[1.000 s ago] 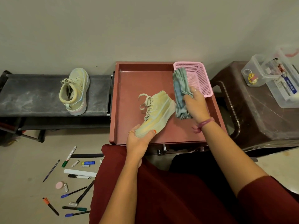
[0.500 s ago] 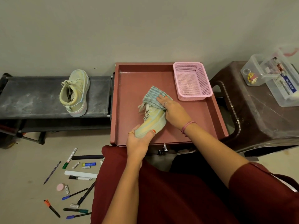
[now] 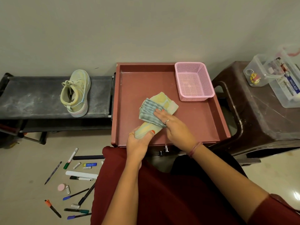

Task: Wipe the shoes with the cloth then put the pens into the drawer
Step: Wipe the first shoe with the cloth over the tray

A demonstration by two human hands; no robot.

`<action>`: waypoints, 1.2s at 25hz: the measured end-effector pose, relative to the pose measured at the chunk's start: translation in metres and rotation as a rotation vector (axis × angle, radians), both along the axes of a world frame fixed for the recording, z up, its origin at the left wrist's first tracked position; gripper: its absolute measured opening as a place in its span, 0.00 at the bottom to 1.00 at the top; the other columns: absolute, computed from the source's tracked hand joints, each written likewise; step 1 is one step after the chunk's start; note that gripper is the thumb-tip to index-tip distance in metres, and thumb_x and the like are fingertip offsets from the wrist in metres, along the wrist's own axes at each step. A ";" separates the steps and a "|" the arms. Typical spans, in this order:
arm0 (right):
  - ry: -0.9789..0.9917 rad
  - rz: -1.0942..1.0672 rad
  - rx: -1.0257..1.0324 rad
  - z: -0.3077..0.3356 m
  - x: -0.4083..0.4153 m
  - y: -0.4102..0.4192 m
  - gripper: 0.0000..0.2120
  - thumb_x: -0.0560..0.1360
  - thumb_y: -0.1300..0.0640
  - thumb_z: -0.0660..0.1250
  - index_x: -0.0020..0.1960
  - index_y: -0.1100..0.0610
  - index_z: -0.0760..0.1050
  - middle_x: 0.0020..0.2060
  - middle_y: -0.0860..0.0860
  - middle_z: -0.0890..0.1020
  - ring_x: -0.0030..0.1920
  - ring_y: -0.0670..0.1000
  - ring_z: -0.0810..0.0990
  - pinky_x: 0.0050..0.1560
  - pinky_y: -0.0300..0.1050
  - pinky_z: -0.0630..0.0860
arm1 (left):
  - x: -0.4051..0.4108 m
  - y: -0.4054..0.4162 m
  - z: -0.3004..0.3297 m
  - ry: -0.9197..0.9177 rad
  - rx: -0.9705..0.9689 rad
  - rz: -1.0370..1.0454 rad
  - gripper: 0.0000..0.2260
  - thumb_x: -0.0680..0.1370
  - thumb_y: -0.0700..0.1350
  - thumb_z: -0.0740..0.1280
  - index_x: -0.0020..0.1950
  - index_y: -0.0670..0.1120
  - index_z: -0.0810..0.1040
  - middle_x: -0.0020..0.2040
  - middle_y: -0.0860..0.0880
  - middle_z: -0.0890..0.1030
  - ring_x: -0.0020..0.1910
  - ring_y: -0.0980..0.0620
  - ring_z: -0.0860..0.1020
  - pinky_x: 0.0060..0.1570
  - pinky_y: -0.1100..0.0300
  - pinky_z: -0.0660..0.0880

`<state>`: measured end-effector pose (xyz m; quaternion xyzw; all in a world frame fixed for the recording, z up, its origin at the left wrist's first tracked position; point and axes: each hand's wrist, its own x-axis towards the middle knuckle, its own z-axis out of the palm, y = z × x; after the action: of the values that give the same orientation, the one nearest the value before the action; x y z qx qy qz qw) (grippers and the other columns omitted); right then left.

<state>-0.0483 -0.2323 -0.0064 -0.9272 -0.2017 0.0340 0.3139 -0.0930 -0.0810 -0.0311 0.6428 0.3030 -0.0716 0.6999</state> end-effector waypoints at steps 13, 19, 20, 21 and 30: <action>-0.033 -0.053 0.029 -0.030 -0.039 0.006 0.42 0.68 0.79 0.53 0.76 0.51 0.51 0.75 0.44 0.53 0.76 0.46 0.49 0.75 0.43 0.52 | 0.000 0.003 0.001 -0.024 -0.067 -0.057 0.24 0.64 0.53 0.76 0.57 0.46 0.80 0.49 0.50 0.85 0.49 0.53 0.83 0.48 0.62 0.77; 0.050 -0.274 -0.116 -0.042 0.022 -0.016 0.42 0.69 0.78 0.54 0.77 0.54 0.48 0.77 0.50 0.51 0.76 0.48 0.46 0.74 0.50 0.57 | 0.000 -0.001 -0.001 0.021 -0.079 -0.011 0.33 0.59 0.56 0.74 0.60 0.44 0.76 0.53 0.48 0.83 0.51 0.53 0.82 0.50 0.61 0.77; 0.079 -0.312 -0.062 -0.039 0.016 -0.008 0.41 0.69 0.78 0.54 0.77 0.55 0.49 0.77 0.51 0.51 0.76 0.50 0.47 0.74 0.48 0.57 | 0.002 0.000 -0.001 0.035 -0.090 -0.001 0.34 0.57 0.58 0.74 0.60 0.44 0.77 0.53 0.48 0.83 0.51 0.53 0.82 0.52 0.58 0.78; 0.129 -0.333 0.015 -0.033 0.005 0.002 0.40 0.69 0.78 0.54 0.77 0.56 0.50 0.77 0.52 0.52 0.76 0.51 0.49 0.74 0.42 0.56 | 0.002 0.001 -0.002 0.048 -0.102 0.008 0.34 0.57 0.59 0.73 0.59 0.44 0.77 0.53 0.48 0.84 0.51 0.52 0.82 0.54 0.56 0.78; -0.055 -0.157 -0.166 -0.028 -0.006 -0.005 0.33 0.72 0.74 0.51 0.76 0.59 0.54 0.76 0.55 0.57 0.76 0.53 0.54 0.74 0.50 0.59 | 0.003 0.002 -0.008 0.084 -0.102 -0.006 0.34 0.58 0.59 0.74 0.59 0.45 0.77 0.53 0.48 0.84 0.52 0.51 0.82 0.57 0.52 0.77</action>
<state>-0.0543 -0.2372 -0.0340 -0.9635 -0.1334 0.0007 0.2320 -0.0895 -0.0794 -0.0391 0.6036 0.3261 -0.1161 0.7182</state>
